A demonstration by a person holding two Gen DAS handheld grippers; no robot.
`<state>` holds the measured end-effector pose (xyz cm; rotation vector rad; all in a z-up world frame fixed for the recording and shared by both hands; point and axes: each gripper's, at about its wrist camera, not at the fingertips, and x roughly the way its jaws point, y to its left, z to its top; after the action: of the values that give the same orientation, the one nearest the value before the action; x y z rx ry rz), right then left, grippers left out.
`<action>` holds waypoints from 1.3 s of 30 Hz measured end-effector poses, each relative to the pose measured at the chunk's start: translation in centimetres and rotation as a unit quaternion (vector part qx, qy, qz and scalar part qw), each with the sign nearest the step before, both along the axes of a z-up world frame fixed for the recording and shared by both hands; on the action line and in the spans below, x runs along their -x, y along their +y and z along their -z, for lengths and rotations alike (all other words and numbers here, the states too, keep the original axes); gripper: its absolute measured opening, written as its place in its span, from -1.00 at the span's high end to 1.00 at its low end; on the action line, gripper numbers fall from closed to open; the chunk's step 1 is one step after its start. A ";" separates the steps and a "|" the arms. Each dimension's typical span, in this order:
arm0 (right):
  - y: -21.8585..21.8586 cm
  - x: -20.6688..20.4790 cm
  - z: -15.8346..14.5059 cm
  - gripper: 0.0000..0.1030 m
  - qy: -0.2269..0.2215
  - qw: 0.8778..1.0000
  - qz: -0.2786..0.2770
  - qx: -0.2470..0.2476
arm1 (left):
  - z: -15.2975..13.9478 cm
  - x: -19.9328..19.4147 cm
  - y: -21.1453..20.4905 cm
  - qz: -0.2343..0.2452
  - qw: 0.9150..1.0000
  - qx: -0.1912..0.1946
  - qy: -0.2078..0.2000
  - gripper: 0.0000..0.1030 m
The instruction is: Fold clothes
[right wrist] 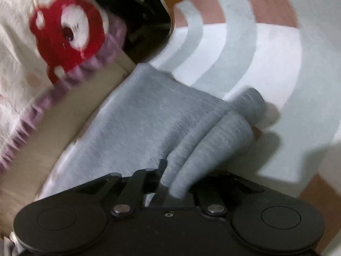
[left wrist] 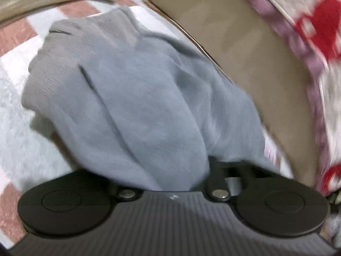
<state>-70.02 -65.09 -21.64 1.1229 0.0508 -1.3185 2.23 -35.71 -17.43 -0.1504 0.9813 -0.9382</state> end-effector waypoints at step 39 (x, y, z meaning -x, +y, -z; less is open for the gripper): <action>2.3 0.2 0.4 0.70 0.151 0.987 -0.055 -0.012 | 2.3 -4.4 1.1 0.006 0.999 -0.025 -0.029 0.77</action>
<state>-70.20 -62.81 -22.07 0.9191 0.3476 -1.3813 6.59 -34.62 -19.69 -0.0759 0.9528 -0.9235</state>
